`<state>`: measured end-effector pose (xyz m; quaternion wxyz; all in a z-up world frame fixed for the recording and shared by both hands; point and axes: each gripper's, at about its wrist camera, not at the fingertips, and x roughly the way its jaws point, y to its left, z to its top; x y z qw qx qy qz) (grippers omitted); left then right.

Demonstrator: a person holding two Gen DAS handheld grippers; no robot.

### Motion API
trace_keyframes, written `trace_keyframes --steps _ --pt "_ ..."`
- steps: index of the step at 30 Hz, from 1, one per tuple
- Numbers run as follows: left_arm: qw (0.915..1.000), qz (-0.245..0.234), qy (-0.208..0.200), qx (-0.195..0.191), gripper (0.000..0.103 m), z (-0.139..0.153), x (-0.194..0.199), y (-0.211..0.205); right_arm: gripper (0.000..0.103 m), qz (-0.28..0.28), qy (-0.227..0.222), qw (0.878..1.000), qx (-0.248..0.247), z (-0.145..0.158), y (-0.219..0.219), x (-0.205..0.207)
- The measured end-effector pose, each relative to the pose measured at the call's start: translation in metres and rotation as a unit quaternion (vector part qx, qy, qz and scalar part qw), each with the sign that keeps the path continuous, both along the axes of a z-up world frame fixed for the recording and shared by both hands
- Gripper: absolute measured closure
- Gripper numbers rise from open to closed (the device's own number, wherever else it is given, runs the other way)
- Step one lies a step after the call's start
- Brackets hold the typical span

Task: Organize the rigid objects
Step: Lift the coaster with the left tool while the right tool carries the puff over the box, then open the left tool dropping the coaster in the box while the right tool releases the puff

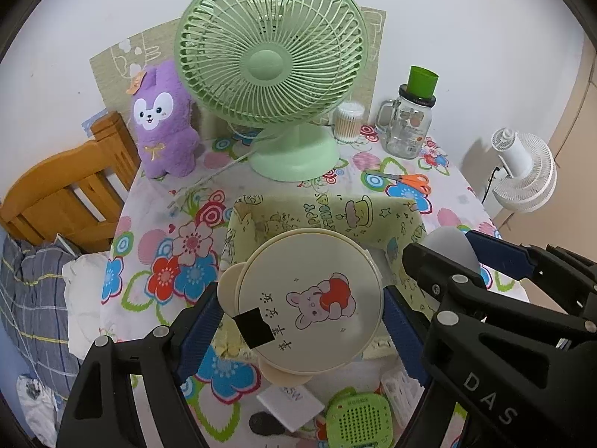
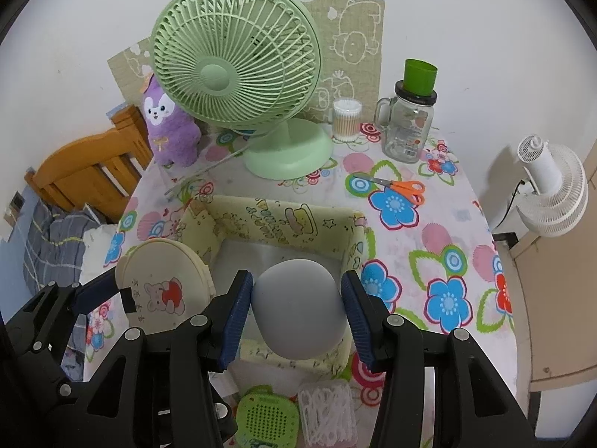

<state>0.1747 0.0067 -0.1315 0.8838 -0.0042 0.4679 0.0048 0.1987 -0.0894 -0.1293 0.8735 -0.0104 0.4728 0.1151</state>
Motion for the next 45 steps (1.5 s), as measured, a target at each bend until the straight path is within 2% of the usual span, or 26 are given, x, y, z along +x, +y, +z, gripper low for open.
trace_keyframes --steps 6,28,37,45 --pt "0.9999 0.005 0.011 -0.011 0.018 -0.006 0.016 0.004 0.050 -0.001 0.002 1.000 0.000 -0.005 0.000 0.016" --pt "0.9992 0.021 0.035 0.000 0.018 -0.039 0.062 0.009 0.050 -0.014 0.031 0.999 -0.003 -0.040 0.000 0.063" --pt "0.9975 0.033 0.061 0.008 0.018 -0.057 0.071 0.009 0.050 -0.014 0.040 0.999 -0.005 -0.055 -0.001 0.073" --pt "0.9967 0.039 0.069 0.016 0.017 -0.065 0.074 0.011 0.050 -0.015 0.046 0.999 -0.005 -0.065 0.002 0.082"
